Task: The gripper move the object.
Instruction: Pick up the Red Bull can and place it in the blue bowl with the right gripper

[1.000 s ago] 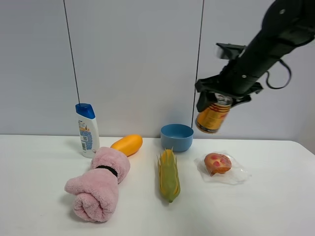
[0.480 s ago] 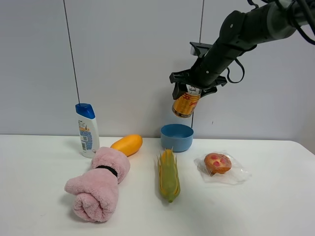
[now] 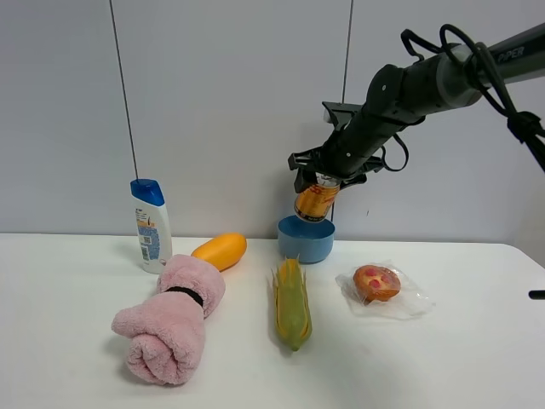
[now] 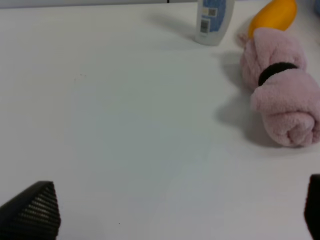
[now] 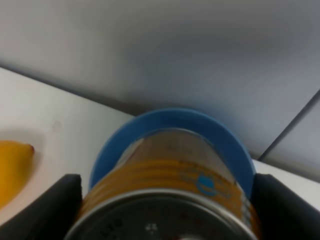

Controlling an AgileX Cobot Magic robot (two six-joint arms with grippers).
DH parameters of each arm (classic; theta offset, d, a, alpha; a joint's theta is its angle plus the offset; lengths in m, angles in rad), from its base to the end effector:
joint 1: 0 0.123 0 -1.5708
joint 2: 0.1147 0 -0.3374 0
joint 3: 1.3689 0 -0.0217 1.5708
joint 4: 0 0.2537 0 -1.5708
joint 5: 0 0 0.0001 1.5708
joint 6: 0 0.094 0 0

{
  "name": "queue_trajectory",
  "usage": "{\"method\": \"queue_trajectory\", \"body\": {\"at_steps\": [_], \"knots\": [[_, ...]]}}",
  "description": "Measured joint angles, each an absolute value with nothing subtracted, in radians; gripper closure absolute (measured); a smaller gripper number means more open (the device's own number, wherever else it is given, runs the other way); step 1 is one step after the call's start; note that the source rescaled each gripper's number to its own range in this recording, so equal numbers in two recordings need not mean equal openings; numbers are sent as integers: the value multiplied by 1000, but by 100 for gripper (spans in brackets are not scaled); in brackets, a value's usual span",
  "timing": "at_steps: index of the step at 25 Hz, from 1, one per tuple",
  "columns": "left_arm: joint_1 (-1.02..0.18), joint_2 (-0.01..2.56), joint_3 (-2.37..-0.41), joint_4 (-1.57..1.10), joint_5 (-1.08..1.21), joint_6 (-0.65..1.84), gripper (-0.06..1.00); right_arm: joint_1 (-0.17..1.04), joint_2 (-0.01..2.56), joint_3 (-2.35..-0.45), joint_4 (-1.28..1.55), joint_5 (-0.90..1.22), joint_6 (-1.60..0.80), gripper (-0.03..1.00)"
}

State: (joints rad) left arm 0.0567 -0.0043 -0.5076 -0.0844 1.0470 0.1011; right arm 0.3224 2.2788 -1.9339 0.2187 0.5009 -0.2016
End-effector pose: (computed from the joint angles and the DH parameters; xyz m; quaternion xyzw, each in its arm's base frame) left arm -0.0531 -0.0099 0.2806 0.0204 0.8455 -0.0001 0.5336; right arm 0.5343 0.1888 0.2451 -0.1716 0.8994 0.1095 0.3868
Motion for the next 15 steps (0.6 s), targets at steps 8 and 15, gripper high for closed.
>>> {"method": "queue_trajectory", "body": {"at_steps": [8,15], "knots": [[57,-4,-508,-85,1047,101,-6,322,2331,-1934,219,457,-202,97],[57,-4,-508,-85,1047,101,-6,322,2366,-1934,219,415,-202,97]]}}
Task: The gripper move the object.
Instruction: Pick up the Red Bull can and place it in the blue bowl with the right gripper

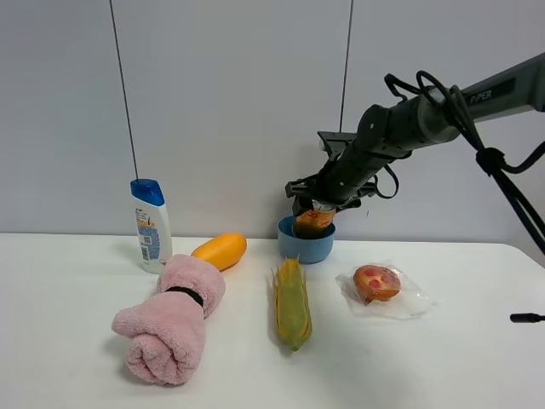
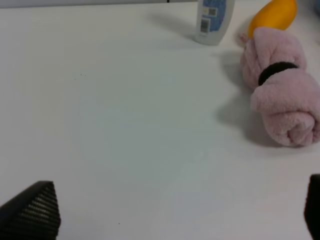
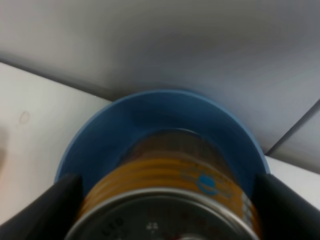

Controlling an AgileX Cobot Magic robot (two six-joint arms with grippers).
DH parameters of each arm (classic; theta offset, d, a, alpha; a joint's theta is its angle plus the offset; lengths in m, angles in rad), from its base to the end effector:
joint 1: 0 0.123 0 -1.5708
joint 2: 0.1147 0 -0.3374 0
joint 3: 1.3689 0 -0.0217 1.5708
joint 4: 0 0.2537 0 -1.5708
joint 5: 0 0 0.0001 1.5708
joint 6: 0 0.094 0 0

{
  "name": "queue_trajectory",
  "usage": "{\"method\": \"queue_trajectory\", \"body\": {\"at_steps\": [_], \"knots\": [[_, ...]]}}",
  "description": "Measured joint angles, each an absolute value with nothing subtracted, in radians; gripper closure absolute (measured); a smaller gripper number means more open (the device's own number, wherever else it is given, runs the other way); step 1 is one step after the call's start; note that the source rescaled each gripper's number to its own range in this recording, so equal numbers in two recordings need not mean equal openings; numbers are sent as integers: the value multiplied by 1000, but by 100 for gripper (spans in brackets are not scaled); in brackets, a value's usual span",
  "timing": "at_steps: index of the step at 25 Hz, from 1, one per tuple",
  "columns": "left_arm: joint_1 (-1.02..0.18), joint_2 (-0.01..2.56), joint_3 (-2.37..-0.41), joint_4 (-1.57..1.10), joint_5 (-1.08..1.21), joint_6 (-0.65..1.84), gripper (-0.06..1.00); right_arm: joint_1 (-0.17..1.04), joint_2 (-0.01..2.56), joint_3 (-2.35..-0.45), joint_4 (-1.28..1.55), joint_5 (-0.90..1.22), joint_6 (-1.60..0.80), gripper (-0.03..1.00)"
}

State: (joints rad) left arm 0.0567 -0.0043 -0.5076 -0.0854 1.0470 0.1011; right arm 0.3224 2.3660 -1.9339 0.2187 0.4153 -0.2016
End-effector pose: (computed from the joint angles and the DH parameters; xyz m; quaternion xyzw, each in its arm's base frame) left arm -0.0531 -0.0100 0.2806 0.0204 0.8455 -0.0006 0.5336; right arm 0.5483 0.1918 0.2008 -0.1647 0.9016 0.1033 0.3864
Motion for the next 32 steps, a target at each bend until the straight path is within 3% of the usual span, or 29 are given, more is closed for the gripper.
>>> {"method": "queue_trajectory", "body": {"at_steps": [32], "knots": [[57,-4,-508,-85,1047,101,-6,346,2411,-1934,222,381,-189,97]]}}
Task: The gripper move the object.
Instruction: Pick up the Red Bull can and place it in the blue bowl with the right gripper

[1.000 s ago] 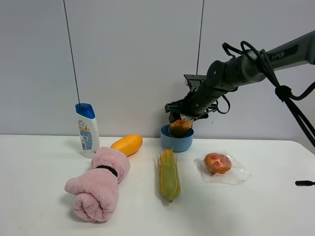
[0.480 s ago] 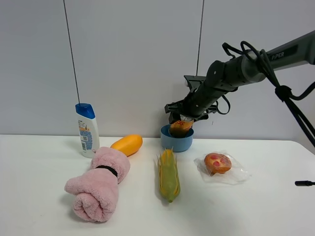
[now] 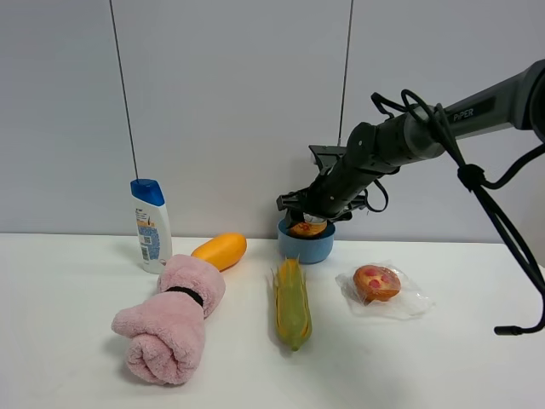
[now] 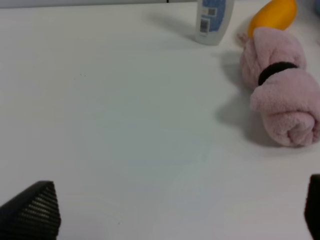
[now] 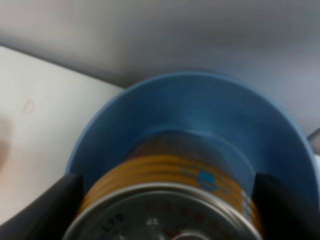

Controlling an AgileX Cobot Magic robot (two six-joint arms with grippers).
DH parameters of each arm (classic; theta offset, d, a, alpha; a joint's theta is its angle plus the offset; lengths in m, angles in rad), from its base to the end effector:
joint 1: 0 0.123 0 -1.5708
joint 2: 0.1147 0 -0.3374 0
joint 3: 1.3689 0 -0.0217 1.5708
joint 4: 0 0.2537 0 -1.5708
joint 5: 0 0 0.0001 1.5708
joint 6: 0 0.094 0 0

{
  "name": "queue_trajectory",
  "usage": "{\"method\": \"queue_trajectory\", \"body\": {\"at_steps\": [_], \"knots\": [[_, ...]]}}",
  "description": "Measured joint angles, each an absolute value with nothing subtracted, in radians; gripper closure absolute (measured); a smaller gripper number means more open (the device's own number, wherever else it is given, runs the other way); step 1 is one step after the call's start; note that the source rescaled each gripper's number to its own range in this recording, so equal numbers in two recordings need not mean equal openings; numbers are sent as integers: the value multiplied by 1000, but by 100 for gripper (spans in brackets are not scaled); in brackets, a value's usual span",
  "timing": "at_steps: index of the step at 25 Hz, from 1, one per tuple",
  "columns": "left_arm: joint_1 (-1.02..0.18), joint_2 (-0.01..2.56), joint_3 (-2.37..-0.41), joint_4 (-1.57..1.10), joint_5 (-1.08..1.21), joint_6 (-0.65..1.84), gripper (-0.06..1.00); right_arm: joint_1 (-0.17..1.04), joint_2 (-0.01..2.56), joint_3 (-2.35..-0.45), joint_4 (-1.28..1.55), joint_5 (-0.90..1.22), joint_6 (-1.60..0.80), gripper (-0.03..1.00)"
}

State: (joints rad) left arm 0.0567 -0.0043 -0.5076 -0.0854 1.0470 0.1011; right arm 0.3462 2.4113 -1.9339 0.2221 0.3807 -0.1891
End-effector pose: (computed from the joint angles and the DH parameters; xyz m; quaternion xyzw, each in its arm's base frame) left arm -0.0531 -0.0100 0.2806 0.0204 0.8455 -0.0006 0.5336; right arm 0.5486 0.2061 0.1766 -0.1662 0.9036 0.1081 0.3797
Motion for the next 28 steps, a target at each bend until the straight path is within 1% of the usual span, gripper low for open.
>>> {"method": "queue_trajectory", "body": {"at_steps": [6,7,8,9,10,11,12,13,15,17,23,28], "knots": [[57,-4,-508,-85,1047,101,-6,346,2412,-1934,214,387,-189,97],[57,-4,-508,-85,1047,101,-6,346,2412,-1934,207,388,-189,96],[57,-4,-508,-85,1047,101,-6,346,2412,-1934,202,385,-189,83],[57,-4,-508,-85,1047,101,-6,346,2412,-1934,200,376,-189,57],[57,-4,-508,-85,1047,101,-6,346,2411,-1934,200,364,-189,36],[57,-4,-508,-85,1047,101,-6,346,2410,-1936,199,356,-189,20],[57,-4,-508,-85,1047,101,-6,346,2410,-1937,199,354,-188,10],[57,-4,-508,-85,1047,101,-6,346,2410,-1937,199,353,-188,5],[57,-4,-508,-85,1047,101,-6,346,2410,-1937,199,353,-186,0],[57,-4,-508,-85,1047,101,-6,346,2410,-1937,199,352,-186,-1],[57,-4,-508,-85,1047,101,-6,346,2387,-1937,199,370,-186,-3],[57,-4,-508,-85,1047,101,-6,346,2311,-1937,200,447,-186,-3]]}}
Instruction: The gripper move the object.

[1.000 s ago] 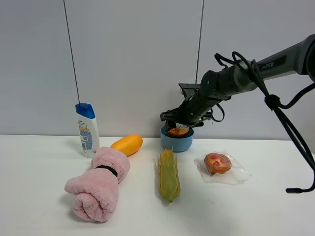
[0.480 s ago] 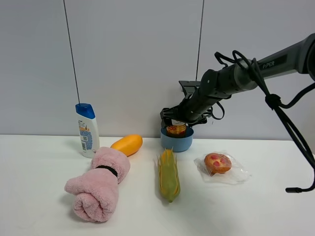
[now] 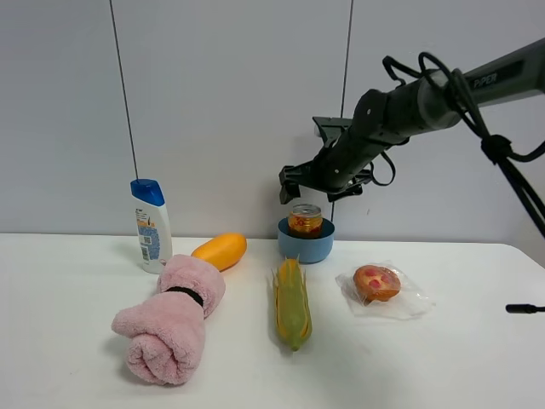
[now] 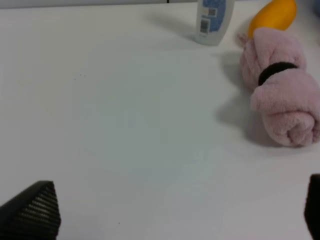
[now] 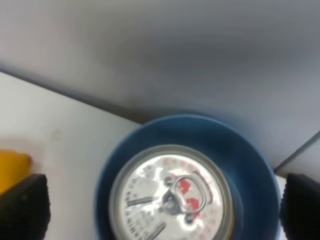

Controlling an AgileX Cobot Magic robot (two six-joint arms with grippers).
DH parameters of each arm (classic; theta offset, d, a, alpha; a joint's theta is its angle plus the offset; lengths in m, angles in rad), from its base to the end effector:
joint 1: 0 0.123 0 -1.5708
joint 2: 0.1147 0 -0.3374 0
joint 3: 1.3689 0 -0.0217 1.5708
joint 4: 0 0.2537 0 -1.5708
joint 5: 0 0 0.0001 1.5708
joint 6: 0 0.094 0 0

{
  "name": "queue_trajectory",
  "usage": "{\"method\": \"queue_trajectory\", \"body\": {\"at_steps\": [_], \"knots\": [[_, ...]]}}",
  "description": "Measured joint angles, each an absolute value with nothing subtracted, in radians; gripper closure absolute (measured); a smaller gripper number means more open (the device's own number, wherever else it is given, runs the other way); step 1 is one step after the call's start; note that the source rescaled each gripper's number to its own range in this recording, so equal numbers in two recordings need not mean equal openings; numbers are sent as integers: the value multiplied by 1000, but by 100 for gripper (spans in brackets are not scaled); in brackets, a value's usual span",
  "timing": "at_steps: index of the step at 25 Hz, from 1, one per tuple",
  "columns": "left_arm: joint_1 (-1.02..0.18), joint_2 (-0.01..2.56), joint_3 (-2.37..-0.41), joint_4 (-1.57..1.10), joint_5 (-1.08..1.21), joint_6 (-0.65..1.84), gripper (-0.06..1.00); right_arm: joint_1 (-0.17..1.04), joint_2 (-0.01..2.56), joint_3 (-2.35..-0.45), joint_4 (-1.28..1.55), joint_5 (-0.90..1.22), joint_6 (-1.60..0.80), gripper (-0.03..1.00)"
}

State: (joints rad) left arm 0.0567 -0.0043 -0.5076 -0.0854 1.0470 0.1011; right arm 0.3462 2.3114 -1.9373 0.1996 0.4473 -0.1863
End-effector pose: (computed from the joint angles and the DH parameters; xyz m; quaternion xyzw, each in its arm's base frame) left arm -0.0531 -0.0100 0.2806 0.0204 0.8455 -0.0006 0.5336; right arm 0.5373 0.2024 0.2311 -0.1769 0.8942 0.1079 0.3968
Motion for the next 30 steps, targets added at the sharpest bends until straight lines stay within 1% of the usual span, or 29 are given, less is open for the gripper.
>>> {"method": "queue_trajectory", "body": {"at_steps": [4,15,24,30], "knots": [[57,-4,-508,-85,1047,101,-6,346,2233,-1937,222,566,-183,-1],[57,-4,-508,-84,1047,101,-6,346,2019,-1937,223,926,-176,-1],[57,-4,-508,-85,1047,101,-6,346,1923,-1939,99,1184,-171,-1],[57,-4,-508,-85,1047,101,-6,346,1893,-1939,68,1220,-168,-1]]}}
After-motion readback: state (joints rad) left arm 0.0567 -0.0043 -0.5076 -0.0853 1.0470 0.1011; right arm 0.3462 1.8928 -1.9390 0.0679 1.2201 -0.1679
